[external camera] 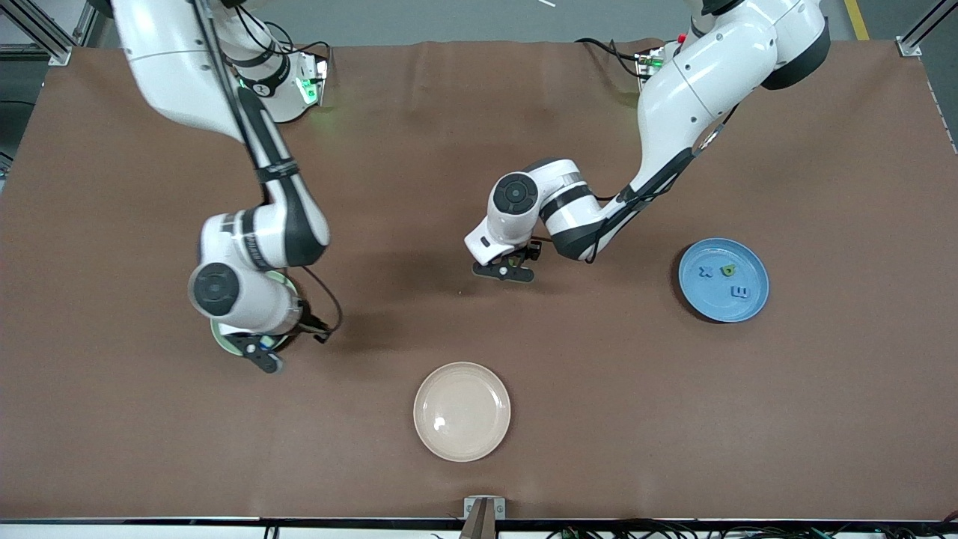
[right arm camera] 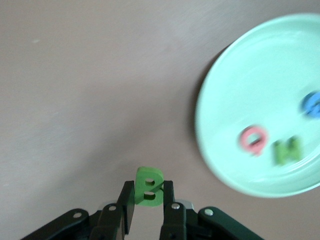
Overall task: Sort upper and lower case letters into plates
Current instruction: 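Lift the B with the right gripper while the left gripper reaches the green c, then place the B in the green plate while the left gripper grasps the c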
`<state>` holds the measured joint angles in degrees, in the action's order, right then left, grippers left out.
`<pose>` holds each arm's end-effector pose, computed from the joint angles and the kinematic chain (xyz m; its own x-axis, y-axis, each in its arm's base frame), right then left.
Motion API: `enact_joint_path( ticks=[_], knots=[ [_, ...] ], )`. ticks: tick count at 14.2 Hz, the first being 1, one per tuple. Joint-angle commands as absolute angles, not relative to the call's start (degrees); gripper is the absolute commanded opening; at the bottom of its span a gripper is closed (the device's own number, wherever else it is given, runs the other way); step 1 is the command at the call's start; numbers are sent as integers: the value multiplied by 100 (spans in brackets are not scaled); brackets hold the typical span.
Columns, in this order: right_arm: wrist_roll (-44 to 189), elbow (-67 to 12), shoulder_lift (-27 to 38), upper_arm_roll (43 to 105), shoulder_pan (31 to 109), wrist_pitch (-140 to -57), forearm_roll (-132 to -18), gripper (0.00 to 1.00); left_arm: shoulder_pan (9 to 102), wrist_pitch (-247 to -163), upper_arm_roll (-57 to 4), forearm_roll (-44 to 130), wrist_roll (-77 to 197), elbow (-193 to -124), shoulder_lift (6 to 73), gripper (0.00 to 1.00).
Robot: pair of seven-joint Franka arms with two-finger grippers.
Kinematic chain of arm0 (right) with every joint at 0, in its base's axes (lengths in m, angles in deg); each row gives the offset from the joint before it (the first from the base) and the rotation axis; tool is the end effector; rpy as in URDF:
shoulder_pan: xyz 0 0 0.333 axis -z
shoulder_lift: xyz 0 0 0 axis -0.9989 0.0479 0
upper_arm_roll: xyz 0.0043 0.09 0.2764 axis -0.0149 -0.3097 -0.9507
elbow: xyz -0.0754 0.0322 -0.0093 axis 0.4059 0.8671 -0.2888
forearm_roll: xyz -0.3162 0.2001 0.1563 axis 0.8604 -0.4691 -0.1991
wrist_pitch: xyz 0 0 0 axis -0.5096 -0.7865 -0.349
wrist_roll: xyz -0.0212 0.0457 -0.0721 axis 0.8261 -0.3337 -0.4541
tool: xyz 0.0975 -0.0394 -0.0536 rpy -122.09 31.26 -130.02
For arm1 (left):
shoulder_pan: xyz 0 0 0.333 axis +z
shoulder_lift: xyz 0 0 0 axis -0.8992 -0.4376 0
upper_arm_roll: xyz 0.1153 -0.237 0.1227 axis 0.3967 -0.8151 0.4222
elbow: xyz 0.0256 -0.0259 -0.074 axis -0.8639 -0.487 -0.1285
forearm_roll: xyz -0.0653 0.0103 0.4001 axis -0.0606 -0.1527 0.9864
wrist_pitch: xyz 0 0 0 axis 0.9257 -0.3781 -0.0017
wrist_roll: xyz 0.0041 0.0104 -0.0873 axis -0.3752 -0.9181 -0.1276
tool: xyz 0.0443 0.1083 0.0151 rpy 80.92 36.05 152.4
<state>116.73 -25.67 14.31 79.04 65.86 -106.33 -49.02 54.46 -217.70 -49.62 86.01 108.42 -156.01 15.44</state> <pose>0.6452 0.1435 0.2252 0.8288 -0.5486 -0.1099 -0.5499 -0.8349 0.0210 0.4492 -0.4813 0.1465 0.9825 -0.1646 -0.0872 -0.1610 -0.9859 0.0464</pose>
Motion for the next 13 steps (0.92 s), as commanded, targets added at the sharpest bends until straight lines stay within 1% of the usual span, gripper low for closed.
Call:
enact_joint_path(
  ticks=[1, 4, 6, 10, 11, 13],
  knots=[
    [10823, -3072, 1086, 7771, 7089, -10739, -4820, 0, 5333, -21751, -4806, 8603, 10730, -15459, 1493, 70],
    [10022, -3107, 1138, 7762, 7582, -10773, -4828, 1, 5201, -21760, -4682, 8594, 10721, -15459, 1493, 65],
    [9863, -3116, 1156, 7762, 7644, -10896, -4828, 1, 5184, -21795, -4664, 8594, 10712, -15459, 1484, 62],
    [9528, -3467, 1200, 7771, 7794, -11423, -4828, 2, 5078, -21909, -4498, 8586, 10730, -15450, 1493, 48],
    [9528, -3537, 1209, 7762, 7794, -11511, -4828, 2, 5043, -21944, -4480, 8586, 10730, -15441, 1493, 47],
    [9528, -3634, 1287, 7762, 7794, -11696, -4828, 2, 5034, -21980, -4480, 8603, 10730, -15415, 1484, 40]
  ],
)
